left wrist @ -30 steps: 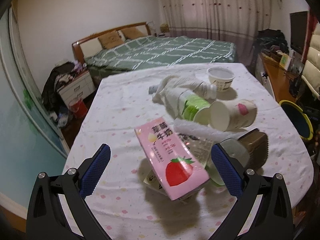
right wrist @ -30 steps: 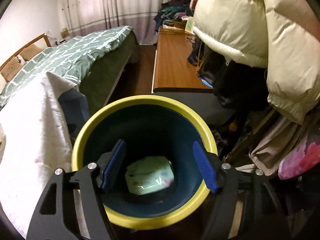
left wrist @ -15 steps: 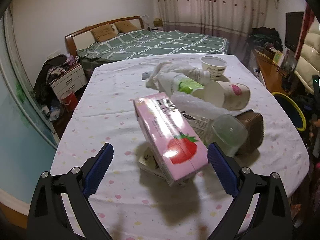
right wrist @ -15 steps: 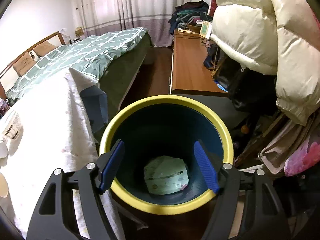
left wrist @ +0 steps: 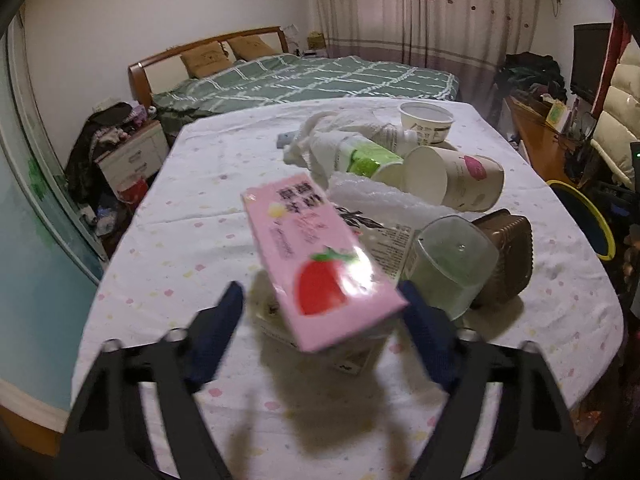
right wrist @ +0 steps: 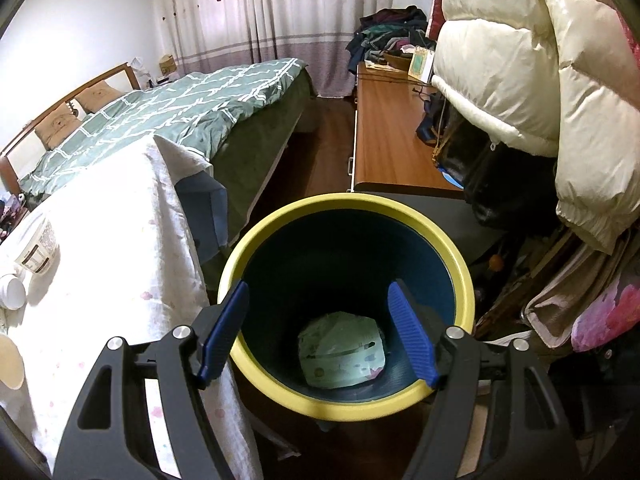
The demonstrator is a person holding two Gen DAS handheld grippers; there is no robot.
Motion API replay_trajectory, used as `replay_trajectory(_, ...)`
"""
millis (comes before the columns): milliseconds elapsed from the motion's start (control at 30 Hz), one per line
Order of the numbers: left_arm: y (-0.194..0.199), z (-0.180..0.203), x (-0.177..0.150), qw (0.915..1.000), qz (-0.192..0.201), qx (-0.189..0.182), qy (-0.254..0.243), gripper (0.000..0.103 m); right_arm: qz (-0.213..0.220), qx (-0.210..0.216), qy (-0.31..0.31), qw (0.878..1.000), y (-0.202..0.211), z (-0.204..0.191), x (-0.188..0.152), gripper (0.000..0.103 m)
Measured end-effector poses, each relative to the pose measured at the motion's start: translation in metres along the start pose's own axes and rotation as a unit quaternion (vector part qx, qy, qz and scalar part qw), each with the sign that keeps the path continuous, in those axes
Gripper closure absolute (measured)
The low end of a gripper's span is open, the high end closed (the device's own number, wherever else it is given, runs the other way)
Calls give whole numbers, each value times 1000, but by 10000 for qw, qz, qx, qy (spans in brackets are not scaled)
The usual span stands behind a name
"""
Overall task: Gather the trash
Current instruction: 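Grasp the pink strawberry milk carton with the left gripper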
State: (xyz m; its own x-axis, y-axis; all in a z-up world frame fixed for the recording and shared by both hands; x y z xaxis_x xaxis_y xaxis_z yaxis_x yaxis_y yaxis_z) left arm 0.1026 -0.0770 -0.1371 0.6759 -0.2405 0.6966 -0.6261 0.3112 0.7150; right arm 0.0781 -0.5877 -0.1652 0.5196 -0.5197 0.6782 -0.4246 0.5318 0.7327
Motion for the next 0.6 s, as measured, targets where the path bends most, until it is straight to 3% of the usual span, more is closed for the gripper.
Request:
replay_trajectory(33, -1, -1, -1, 10000, -9, -85, 31, 42, -10, 19, -13, 10000, 0, 1, 0, 35)
replay_trajectory(600, 45, -26, 49, 9934, 1041, 373, -287, 50, 36, 198, -99, 9997, 6, 1, -3, 35)
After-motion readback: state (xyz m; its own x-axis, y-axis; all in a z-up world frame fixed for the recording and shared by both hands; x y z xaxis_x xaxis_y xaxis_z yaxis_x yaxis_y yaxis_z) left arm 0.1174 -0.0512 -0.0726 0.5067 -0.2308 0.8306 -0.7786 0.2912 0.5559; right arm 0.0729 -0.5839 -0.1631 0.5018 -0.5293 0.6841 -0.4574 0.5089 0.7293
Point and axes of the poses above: each gripper's, at about its wrist camera, not at the fingertips, and y roughly against the way its jaws point, z to its right, x to its top, the point moved 3 cm from there along -y, roughly the way its jaws point, and after that the axes turned 9 degrees about -x, right-handed, at the moved point
